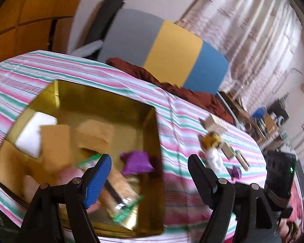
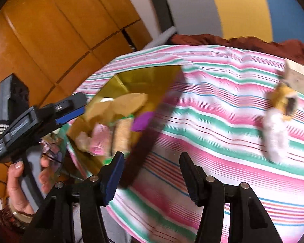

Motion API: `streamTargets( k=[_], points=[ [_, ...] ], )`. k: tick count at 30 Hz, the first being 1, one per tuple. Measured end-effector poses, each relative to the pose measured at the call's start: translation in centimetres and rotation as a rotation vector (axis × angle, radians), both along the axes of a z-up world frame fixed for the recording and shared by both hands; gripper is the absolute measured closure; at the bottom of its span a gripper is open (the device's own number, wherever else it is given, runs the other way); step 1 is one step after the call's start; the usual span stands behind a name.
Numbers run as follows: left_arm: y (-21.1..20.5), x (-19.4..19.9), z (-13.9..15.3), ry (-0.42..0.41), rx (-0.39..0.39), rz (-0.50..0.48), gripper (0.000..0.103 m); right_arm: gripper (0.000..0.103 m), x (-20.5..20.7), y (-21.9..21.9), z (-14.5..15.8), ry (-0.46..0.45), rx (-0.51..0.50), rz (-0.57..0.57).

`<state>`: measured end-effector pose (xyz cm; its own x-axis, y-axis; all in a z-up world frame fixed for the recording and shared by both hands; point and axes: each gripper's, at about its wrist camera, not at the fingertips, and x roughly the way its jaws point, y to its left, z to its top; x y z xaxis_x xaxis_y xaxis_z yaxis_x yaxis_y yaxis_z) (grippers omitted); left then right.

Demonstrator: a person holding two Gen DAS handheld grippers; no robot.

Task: Organize objects
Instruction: 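Move both grippers back to the remaining items on the tablecloth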

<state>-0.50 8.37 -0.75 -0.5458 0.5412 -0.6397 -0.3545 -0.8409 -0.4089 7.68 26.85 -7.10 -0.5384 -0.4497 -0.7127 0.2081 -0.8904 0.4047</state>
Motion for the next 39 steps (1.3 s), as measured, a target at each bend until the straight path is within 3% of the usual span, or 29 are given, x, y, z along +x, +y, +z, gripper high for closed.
streamTargets(
  k=[9,11,13,18,23,27,30,39],
  points=[
    [5.2,2.9,-0.2,-0.015,-0.024,-0.173,0.024,0.045,2.0,8.6,-0.3,-0.032,0.143,-0.175],
    [6.2,3.4,-0.4,-0.025,-0.030,-0.199,0.024,0.038,2.3,10.9,0.0,-0.033,0.168,-0.221],
    [7.1,3.8,-0.6,-0.034,-0.036,-0.223,0.024,0.024,2.7,13.3,0.5,-0.023,0.216,-0.282],
    [9.2,4.8,-0.8,-0.040,-0.060,-0.266,0.024,0.022,2.6,19.3,0.8,-0.038,0.318,-0.412],
    [11.3,5.3,-0.9,-0.043,-0.080,-0.306,0.024,0.023,2.1,24.1,-1.7,-0.118,0.248,-0.477],
    [13.1,5.6,-1.1,-0.039,-0.113,-0.335,0.024,0.033,2.1,25.0,-3.6,-0.130,0.145,-0.488],
    [14.5,5.4,-1.4,-0.043,-0.123,-0.345,0.024,0.045,1.7,24.4,-4.5,-0.154,0.192,-0.465],
    [19.3,3.6,-2.8,-0.052,-0.163,-0.322,0.024,0.053,1.5,23.3,-4.4,-0.149,0.262,-0.425]
  ],
)
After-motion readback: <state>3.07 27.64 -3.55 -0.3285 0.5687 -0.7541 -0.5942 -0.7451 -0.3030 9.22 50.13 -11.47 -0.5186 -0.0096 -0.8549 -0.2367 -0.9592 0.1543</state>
